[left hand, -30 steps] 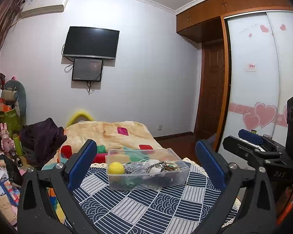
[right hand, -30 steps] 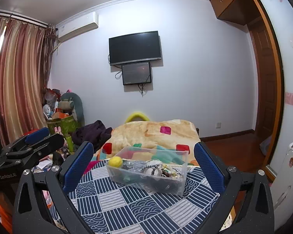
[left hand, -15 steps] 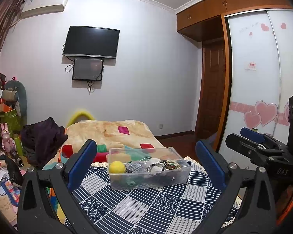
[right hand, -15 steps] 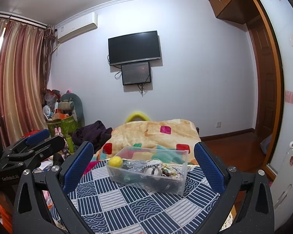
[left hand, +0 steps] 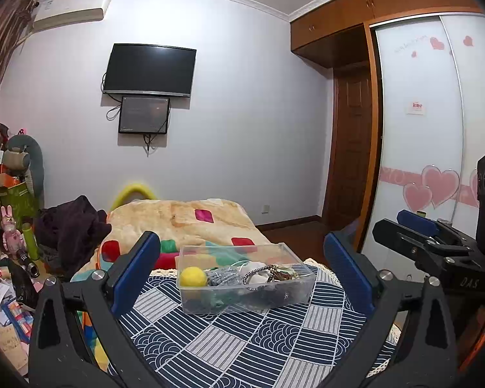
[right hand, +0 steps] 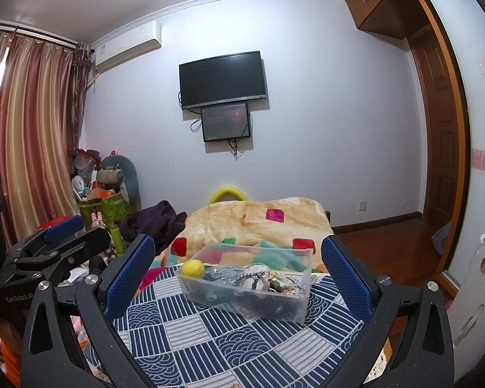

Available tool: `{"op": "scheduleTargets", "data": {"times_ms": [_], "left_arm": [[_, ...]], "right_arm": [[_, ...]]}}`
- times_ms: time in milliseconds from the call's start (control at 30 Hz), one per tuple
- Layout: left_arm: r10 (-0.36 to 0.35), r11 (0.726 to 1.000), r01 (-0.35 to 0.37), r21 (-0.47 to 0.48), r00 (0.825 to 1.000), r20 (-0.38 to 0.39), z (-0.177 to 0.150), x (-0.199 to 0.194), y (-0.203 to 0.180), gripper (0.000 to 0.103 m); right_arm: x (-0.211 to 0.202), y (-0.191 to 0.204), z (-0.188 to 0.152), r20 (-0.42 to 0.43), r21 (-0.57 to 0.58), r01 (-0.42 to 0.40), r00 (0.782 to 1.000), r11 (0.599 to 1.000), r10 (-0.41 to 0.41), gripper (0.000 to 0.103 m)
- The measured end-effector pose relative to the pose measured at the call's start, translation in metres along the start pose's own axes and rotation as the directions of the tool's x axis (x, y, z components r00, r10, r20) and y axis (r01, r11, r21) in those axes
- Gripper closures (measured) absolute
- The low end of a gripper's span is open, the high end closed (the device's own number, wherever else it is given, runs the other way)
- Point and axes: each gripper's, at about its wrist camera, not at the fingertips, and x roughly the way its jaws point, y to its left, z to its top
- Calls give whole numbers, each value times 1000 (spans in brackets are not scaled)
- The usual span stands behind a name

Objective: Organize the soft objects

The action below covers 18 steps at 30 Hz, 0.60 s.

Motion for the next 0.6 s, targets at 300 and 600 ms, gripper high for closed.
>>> {"op": "scheduleTargets", "data": {"times_ms": [300, 600], "left_arm": [[-11, 1000, 11, -22, 1000, -14, 0, 3, 4, 0], [-31, 999, 31, -24, 999, -25, 0, 7, 5, 0]], "right_arm": [[-1, 0, 0, 0, 8, -1, 1000, 1000, 1, 0], [-1, 2, -1, -6, 6, -3, 1000, 1000, 3, 0]]}}
